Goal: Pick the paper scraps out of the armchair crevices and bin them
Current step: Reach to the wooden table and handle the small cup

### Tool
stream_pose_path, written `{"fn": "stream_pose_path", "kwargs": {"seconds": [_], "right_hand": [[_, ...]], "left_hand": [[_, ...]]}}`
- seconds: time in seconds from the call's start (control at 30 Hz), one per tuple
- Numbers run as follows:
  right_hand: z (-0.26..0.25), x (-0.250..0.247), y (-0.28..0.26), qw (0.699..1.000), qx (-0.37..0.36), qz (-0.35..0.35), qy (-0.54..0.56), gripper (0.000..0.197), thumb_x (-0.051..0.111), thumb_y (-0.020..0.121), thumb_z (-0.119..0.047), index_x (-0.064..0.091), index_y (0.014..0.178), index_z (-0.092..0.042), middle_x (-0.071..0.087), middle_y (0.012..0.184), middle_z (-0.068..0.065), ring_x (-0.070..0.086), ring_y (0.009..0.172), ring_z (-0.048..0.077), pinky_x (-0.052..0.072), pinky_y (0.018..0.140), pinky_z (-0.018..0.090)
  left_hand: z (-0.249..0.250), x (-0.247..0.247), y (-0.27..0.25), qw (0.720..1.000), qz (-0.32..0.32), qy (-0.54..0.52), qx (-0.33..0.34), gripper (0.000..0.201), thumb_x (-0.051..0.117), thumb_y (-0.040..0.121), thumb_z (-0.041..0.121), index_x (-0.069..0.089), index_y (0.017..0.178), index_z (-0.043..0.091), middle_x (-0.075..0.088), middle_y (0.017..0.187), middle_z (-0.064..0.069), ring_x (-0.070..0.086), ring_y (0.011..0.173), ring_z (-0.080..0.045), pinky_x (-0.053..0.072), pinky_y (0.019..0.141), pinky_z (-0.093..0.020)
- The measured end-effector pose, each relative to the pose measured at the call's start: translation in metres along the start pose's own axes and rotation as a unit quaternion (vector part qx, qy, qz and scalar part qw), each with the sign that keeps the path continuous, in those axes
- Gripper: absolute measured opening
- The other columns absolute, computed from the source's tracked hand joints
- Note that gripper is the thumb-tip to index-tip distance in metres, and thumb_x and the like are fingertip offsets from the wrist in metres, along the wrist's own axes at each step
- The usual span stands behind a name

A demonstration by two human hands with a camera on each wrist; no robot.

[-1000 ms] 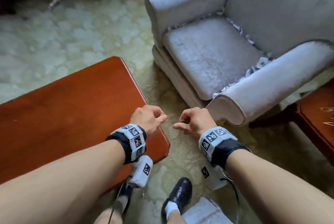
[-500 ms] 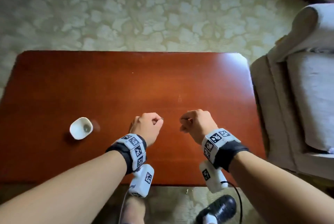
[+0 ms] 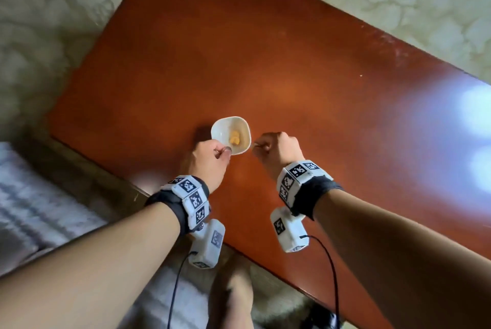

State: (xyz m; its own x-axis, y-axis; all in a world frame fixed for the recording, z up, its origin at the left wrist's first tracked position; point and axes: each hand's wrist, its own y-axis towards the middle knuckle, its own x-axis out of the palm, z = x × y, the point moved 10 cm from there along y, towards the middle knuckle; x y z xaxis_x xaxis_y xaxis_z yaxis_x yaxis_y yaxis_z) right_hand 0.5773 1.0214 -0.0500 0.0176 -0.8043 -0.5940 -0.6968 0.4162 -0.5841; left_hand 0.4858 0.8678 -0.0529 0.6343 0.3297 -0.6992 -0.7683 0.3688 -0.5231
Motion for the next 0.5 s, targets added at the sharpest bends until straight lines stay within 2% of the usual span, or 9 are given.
{"fn": "stream_pose_path", "kwargs": {"seconds": [0.07, 0.13, 0.27, 0.33, 0.47, 0.5], "right_hand": [[0.001, 0.025, 0.023, 1.000, 0.017, -0.003, 0.005, 0.018, 0.056, 0.088, -0.024, 0.074, 0.090, -0.027, 0.069, 0.086, 0.002, 0.064, 0.080, 0.025, 0.039, 0.065, 0.020], [0.003, 0.042, 0.038, 1.000, 0.026, -0.007, 0.006, 0.020, 0.055, 0.088, -0.025, 0.074, 0.093, -0.027, 0.071, 0.092, 0.004, 0.065, 0.084, 0.027, 0.040, 0.067, 0.021], [0.007, 0.053, 0.051, 0.999, 0.044, 0.001, 0.005, 0.018, 0.058, 0.087, -0.031, 0.073, 0.097, -0.028, 0.071, 0.094, 0.006, 0.065, 0.086, 0.027, 0.040, 0.067, 0.021], [0.010, 0.052, 0.050, 0.998, 0.057, 0.010, 0.014, 0.019, 0.059, 0.086, -0.031, 0.072, 0.098, -0.029, 0.071, 0.096, 0.005, 0.066, 0.087, 0.026, 0.039, 0.067, 0.020], [0.012, 0.034, 0.037, 0.998, 0.061, 0.020, 0.020, 0.023, 0.056, 0.085, -0.027, 0.072, 0.102, -0.029, 0.072, 0.098, 0.004, 0.066, 0.088, 0.027, 0.049, 0.073, 0.022], [0.012, 0.027, 0.032, 0.998, 0.054, 0.021, 0.019, 0.024, 0.054, 0.086, -0.025, 0.072, 0.101, -0.029, 0.072, 0.098, 0.003, 0.066, 0.087, 0.026, 0.051, 0.075, 0.024]], "left_hand": [[-0.022, 0.004, 0.013, 1.000, 0.009, -0.014, -0.006, 0.017, 0.060, 0.086, 0.038, 0.066, 0.071, 0.031, 0.068, 0.064, 0.007, 0.065, 0.065, -0.024, 0.055, 0.064, -0.040], [-0.033, 0.009, 0.024, 1.000, 0.016, -0.022, -0.004, 0.014, 0.058, 0.083, 0.039, 0.064, 0.071, 0.038, 0.066, 0.061, 0.008, 0.065, 0.063, -0.024, 0.055, 0.063, -0.041], [-0.042, 0.016, 0.037, 0.999, 0.017, -0.034, -0.014, 0.022, 0.059, 0.085, 0.037, 0.065, 0.068, 0.024, 0.068, 0.065, 0.007, 0.066, 0.066, -0.024, 0.056, 0.063, -0.041], [-0.040, 0.021, 0.039, 0.999, 0.010, -0.035, -0.011, 0.024, 0.059, 0.085, 0.038, 0.064, 0.068, 0.022, 0.068, 0.064, 0.006, 0.066, 0.065, -0.025, 0.056, 0.063, -0.040], [-0.026, 0.023, 0.039, 1.000, 0.004, -0.011, -0.002, 0.032, 0.062, 0.085, 0.035, 0.056, 0.057, 0.021, 0.052, 0.053, 0.007, 0.061, 0.065, -0.036, 0.047, 0.055, -0.031], [-0.021, 0.021, 0.038, 1.000, 0.003, -0.005, 0.002, 0.031, 0.063, 0.086, 0.034, 0.057, 0.060, 0.020, 0.054, 0.055, 0.006, 0.061, 0.065, -0.035, 0.048, 0.056, -0.032]]}}
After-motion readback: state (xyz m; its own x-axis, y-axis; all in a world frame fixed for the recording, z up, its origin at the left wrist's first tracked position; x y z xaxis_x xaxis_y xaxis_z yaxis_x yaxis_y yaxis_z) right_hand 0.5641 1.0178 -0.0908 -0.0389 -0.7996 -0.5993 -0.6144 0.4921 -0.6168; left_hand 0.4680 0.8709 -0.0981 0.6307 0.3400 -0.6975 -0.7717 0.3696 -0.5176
